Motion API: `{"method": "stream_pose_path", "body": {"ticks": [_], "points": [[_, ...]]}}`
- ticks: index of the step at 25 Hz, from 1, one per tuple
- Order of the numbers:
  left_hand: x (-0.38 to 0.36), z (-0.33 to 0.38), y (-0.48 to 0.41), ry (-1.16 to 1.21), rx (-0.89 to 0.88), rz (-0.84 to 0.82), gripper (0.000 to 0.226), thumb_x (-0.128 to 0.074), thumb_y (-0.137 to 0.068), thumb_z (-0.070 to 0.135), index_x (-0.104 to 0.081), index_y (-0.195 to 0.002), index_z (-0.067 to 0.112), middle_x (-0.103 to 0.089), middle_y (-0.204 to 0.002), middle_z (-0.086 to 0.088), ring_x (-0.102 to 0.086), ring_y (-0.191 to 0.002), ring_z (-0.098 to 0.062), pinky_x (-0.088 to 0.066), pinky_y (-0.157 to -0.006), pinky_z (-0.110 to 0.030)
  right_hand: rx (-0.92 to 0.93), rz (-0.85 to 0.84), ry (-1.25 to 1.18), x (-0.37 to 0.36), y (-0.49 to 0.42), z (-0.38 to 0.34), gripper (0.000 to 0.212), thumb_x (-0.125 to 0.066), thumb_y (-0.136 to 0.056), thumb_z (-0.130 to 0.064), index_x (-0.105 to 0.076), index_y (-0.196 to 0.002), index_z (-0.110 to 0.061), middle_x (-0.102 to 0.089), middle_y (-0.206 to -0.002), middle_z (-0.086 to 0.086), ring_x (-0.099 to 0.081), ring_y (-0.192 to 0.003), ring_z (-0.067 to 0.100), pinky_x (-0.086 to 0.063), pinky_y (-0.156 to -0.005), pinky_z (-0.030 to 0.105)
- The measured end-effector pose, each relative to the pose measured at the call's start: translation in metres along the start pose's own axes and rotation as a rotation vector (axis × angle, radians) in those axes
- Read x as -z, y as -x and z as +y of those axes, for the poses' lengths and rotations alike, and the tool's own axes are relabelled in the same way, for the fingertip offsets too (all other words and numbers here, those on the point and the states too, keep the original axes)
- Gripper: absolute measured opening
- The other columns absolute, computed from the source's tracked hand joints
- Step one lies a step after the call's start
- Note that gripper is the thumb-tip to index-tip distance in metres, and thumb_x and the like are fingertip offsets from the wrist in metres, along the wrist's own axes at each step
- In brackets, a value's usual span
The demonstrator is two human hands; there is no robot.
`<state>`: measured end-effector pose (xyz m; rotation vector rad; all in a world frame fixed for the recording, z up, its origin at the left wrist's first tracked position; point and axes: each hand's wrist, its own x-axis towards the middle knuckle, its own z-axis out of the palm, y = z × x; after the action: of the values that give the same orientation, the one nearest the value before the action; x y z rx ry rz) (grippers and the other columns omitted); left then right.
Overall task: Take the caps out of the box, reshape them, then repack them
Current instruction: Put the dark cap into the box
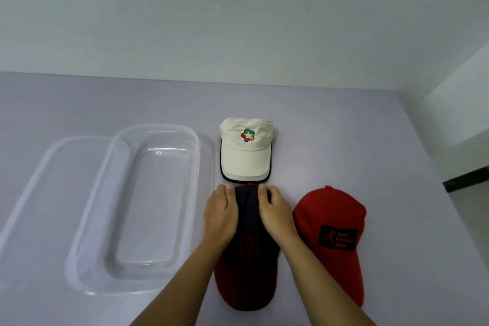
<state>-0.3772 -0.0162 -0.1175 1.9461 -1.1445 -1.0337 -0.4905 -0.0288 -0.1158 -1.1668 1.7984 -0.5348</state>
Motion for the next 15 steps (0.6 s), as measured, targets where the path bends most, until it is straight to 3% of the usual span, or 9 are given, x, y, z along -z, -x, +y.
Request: {"method": "stream_pose_path", "body": {"ticks": [4, 9, 12, 15], "points": [[0.002, -0.001, -0.008, 0.089, 0.081, -0.025, 0.042, -0.026, -0.101, 0.034, -0.047, -0.074, 0.011, -0.056, -0.077, -0.007, -0.05, -0.072, -0.018, -0.04, -0.069, -0.033, 0.013, -0.04, 0.0, 0.006, -0.004, -0.005, 0.038, -0.034, -0.097, -0.043, -0.053, -0.084, -0.013, -0.057, -0.079, 0.001, -0.056, -0.083, 0.021, -0.042, -0.076, 0.032], [0.002, 0.009, -0.014, -0.063, -0.016, -0.009, 0.042, -0.032, -0.1, 0.03, -0.041, -0.063, 0.013, -0.052, -0.066, -0.005, -0.049, -0.065, -0.019, -0.038, -0.061, -0.032, 0.022, -0.103, -0.004, 0.009, -0.008, -0.008, 0.033, -0.028, -0.099, -0.042, -0.039, -0.075, -0.023, -0.049, -0.072, -0.004, -0.049, -0.068, 0.011, -0.038, -0.071, 0.03], [-0.001, 0.017, -0.011, -0.07, -0.046, 0.094, 0.047, -0.031, -0.1, 0.033, -0.042, -0.059, 0.012, -0.053, -0.06, -0.006, -0.051, -0.06, -0.02, -0.036, -0.055, -0.032, 0.061, -0.119, -0.029, 0.011, -0.008, -0.011, 0.034, -0.029, -0.099, -0.041, -0.045, -0.082, -0.016, -0.054, -0.077, 0.002, -0.051, -0.069, 0.013, -0.042, -0.071, 0.034], [-0.003, 0.017, -0.011, -0.003, -0.028, 0.021, 0.054, -0.025, -0.099, 0.042, -0.054, -0.069, 0.008, -0.06, -0.067, -0.004, -0.058, -0.068, -0.02, -0.045, -0.066, -0.037, 0.081, -0.148, -0.129, 0.012, -0.006, -0.011, 0.039, -0.031, -0.099, -0.04, -0.053, -0.098, -0.007, -0.062, -0.093, 0.008, -0.056, -0.081, 0.013, -0.047, -0.079, 0.033]]}}
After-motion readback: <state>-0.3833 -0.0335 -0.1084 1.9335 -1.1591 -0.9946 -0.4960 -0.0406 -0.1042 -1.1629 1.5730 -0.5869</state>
